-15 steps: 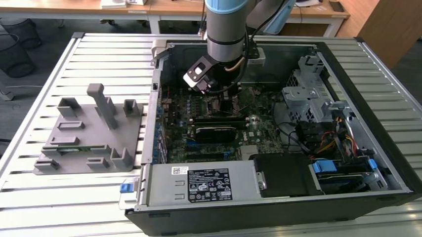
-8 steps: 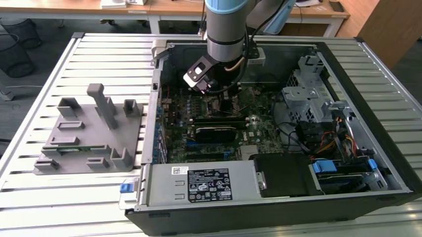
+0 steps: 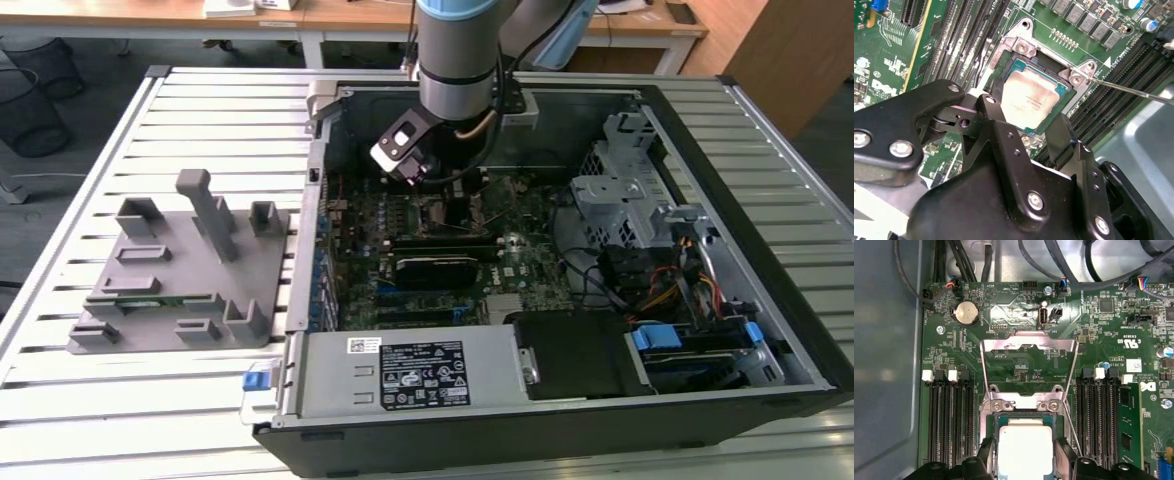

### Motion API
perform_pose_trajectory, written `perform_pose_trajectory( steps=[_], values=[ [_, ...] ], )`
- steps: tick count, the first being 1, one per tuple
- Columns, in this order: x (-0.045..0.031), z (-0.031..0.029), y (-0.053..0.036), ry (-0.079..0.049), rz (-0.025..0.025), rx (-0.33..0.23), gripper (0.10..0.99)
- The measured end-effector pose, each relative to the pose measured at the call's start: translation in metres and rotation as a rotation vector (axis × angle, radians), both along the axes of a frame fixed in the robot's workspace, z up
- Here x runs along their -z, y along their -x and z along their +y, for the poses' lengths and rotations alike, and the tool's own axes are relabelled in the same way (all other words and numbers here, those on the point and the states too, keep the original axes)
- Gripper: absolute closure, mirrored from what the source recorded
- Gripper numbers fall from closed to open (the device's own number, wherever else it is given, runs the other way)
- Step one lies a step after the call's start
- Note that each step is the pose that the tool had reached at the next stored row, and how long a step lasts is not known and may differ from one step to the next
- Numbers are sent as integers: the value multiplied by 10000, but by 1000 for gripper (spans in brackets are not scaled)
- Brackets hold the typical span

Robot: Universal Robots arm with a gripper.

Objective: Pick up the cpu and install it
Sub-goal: 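Place the cpu into insertion slot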

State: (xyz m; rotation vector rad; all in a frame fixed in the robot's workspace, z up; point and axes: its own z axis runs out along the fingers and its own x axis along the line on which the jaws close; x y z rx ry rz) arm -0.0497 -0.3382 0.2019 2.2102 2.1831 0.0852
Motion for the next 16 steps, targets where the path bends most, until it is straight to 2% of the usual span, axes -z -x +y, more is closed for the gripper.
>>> perform_pose_trajectory(
  steps=[2, 3, 4, 5, 6, 9, 10, 12, 13, 14, 15, 16],
  values=[
    [-29, 0, 0, 4, 11, -1, 494],
    [-46, 0, -1, 5, 19, -1, 553],
    [-65, 0, -1, 4, 30, -2, 553],
    [-84, 0, -2, 4, 47, -2, 616],
    [-105, 0, -4, 3, 72, -2, 616],
    [-152, 0, -13, 4, 170, -2, 792],
    [-164, 0, -15, 4, 202, -1, 792],
    [-182, 0, -20, 4, 259, -2, 910],
    [-190, 0, -21, 3, 278, -1, 910],
    [-199, 0, -21, 4, 291, -1, 965],
    [-207, 0, -22, 4, 305, -1, 965],
    [-236, 0, -23, 3, 341, 0, 980]
  ],
)
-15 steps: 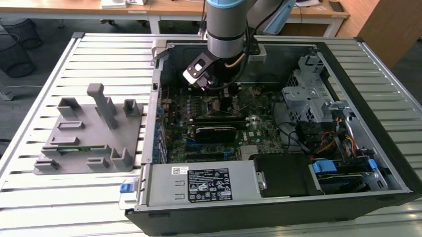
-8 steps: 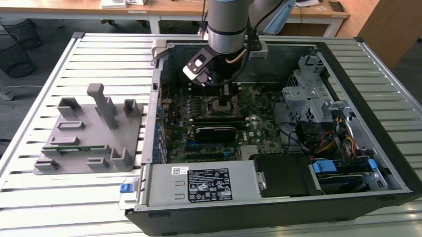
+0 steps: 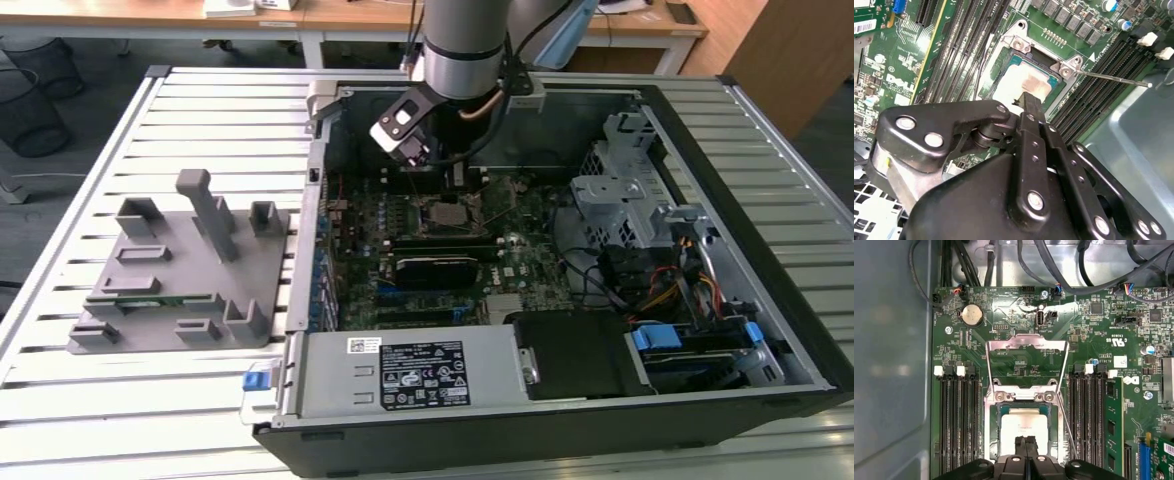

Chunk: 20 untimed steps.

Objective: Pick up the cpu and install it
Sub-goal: 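Place the cpu into insertion slot, then close the cpu cover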

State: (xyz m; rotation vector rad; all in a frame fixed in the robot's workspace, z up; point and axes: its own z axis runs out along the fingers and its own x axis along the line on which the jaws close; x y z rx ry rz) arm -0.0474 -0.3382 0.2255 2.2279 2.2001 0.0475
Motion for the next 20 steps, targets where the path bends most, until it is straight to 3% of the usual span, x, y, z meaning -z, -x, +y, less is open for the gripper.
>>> perform_pose_trajectory(
  steps=[11, 20],
  values=[
    [-95, 0, 0, 1, 43, -1, 980],
    [-288, 0, -1, 1, 89, -1, 980]
  ],
)
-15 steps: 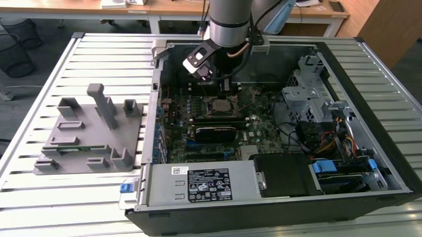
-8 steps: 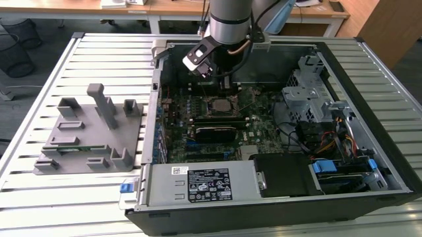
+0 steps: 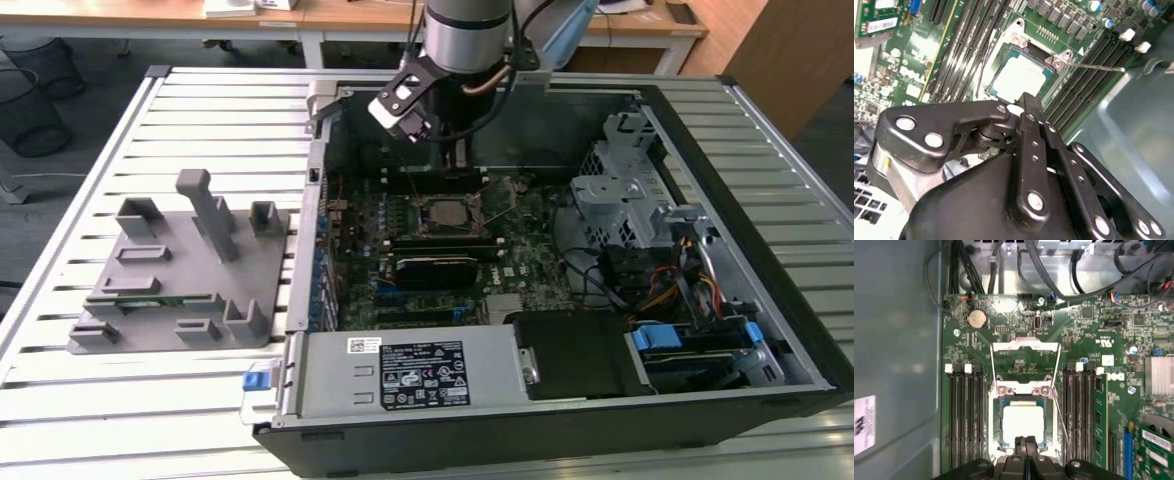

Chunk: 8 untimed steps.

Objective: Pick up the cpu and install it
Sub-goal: 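Close the cpu cover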

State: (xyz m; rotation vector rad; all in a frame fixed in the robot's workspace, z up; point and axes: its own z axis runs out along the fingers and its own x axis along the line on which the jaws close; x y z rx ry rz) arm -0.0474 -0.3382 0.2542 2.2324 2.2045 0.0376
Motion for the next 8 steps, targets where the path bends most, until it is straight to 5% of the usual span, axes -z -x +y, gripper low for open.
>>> perform_pose_trajectory(
  steps=[8],
  values=[
    [-77, -40, 0, -1, 7, 0, 980]
  ],
)
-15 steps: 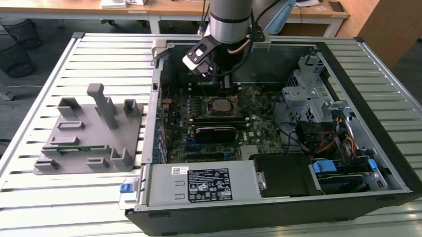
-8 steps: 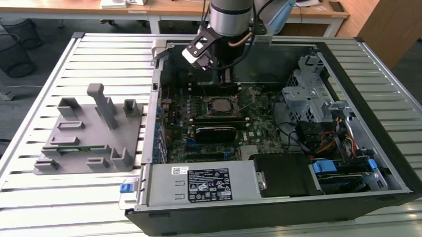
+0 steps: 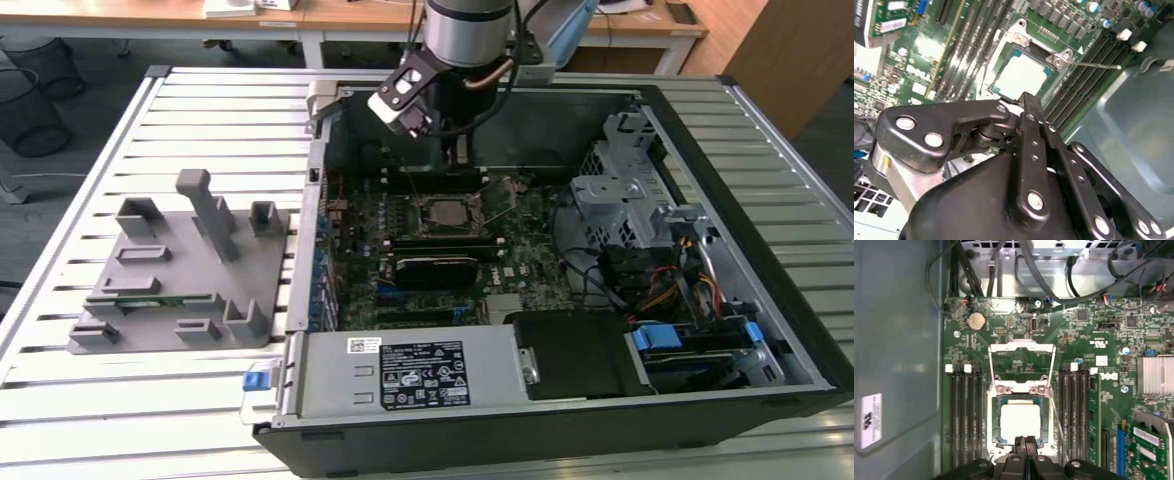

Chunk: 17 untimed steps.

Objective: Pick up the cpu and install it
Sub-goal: 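Close the cpu cover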

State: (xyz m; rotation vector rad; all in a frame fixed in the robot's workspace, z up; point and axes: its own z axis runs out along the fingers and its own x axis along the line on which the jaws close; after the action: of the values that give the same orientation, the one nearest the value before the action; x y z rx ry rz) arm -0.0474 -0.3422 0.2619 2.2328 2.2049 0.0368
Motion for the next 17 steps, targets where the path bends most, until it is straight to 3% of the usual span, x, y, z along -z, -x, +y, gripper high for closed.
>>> perform_pose_trajectory(
  steps=[4, 6, 12, 17],
  values=[
    [1, -70, 0, -1, -1, 0, 980],
    [1, -77, -17, -2, -1, 1, 980],
    [1, -79, -266, -48, -1, -37, 980],
    [-54, -78, -283, -76, -1, -35, 980]
  ],
)
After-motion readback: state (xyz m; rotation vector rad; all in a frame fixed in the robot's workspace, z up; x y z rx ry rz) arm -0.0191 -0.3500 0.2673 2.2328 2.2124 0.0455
